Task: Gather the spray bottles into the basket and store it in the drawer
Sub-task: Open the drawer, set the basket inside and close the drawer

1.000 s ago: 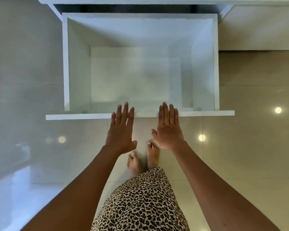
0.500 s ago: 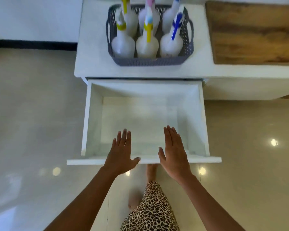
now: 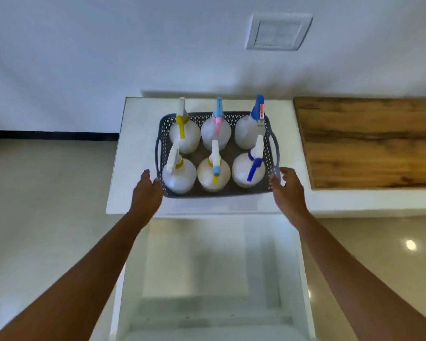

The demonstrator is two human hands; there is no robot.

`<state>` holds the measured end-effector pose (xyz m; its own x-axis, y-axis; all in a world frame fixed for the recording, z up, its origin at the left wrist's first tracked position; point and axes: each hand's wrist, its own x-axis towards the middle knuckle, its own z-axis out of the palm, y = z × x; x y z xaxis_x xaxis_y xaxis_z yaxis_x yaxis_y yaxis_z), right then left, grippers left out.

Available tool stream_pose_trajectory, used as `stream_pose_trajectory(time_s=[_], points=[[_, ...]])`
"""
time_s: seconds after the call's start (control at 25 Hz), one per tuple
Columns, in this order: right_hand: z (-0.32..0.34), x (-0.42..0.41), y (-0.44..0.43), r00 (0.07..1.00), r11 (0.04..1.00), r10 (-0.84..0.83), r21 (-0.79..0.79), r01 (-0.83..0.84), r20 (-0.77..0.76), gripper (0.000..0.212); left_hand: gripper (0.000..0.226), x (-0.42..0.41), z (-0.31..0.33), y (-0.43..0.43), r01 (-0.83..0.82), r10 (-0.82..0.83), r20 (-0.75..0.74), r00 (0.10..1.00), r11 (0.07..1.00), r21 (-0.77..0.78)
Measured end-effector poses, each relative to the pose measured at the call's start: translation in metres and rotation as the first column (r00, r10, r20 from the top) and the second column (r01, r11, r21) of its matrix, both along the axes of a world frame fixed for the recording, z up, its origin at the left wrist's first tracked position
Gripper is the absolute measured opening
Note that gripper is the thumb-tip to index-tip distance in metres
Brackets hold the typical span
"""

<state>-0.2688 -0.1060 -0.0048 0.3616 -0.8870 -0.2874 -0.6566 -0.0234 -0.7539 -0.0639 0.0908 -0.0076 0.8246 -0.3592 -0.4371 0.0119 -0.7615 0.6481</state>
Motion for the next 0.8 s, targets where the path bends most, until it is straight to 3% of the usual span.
stream_pose_trajectory(time_s=[0.2,0.36,0.6,0.8], points=[[-0.034,0.052,-0.074,0.987,0.996,-0.023,0.084,0.036,-0.156,0.041,0.018,0.058,-0.04,-0.042,-0.109,0.109,-0.041,0.993,0.994,0.005],[-0.055,0.073,-0.1,0.98,0.989,-0.053,0.128,0.078,-0.192,0.037,0.029,0.079,-0.054,-0.054,-0.118,0.117,-0.034,0.993,0.993,-0.017],[-0.066,0.077,-0.113,0.963,0.979,-0.186,0.041,0.198,-0.194,0.022,0.03,0.08,-0.062,-0.056,-0.179,0.179,0.003,0.984,0.983,-0.031],[-0.063,0.07,-0.104,0.956,0.947,-0.253,0.163,0.276,-0.149,0.017,0.029,0.079,-0.058,-0.049,-0.159,0.159,-0.031,0.987,0.987,0.003]])
